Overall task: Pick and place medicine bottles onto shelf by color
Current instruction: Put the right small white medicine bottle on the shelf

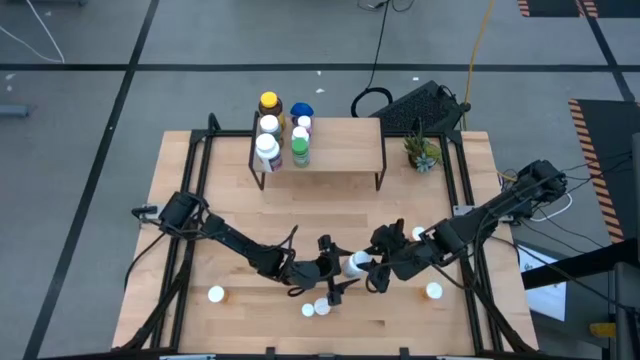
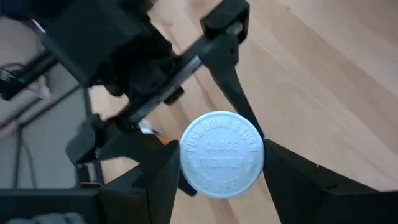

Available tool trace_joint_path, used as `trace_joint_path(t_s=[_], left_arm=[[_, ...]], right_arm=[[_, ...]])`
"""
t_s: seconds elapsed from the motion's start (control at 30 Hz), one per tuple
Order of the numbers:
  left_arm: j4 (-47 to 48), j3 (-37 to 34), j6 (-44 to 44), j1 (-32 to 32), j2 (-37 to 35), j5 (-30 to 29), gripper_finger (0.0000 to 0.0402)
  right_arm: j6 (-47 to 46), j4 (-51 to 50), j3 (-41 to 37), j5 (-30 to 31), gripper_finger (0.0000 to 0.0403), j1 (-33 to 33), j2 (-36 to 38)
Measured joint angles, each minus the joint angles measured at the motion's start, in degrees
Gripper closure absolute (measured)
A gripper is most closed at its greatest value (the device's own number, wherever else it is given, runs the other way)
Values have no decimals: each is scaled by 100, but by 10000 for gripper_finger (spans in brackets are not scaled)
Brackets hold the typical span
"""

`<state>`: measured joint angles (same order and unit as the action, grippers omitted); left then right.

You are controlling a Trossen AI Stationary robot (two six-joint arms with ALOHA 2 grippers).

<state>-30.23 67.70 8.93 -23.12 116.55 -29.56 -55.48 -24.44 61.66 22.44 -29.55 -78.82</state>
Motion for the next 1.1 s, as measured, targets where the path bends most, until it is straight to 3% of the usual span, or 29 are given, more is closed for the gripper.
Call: trace_joint_path(t_s=[0.2,0.43,0.53,0.63,0.73,0.9,1.1], left_arm=[[38,0,26,1,0,-131,78],[220,0,67,-19,2,-175,167],[205,0,67,-25,2,-201,194],[304,2,53,-14,-98,-11,194],[569,9,205,28,-312,667,184],[563,-2,421,124,-608,2776,187],[-224,0,405,74,-625,4602,190]], right_arm=[[-67,931,-483,-329,200,117,2],[68,1262,-731,-431,200,167,60],[444,1284,-736,-467,199,178,136],[1310,1295,-740,-482,192,178,243],[2173,1400,-738,-505,177,146,423],[4241,1899,-729,-518,141,15,837],[6437,2638,-727,-1413,103,-391,980]])
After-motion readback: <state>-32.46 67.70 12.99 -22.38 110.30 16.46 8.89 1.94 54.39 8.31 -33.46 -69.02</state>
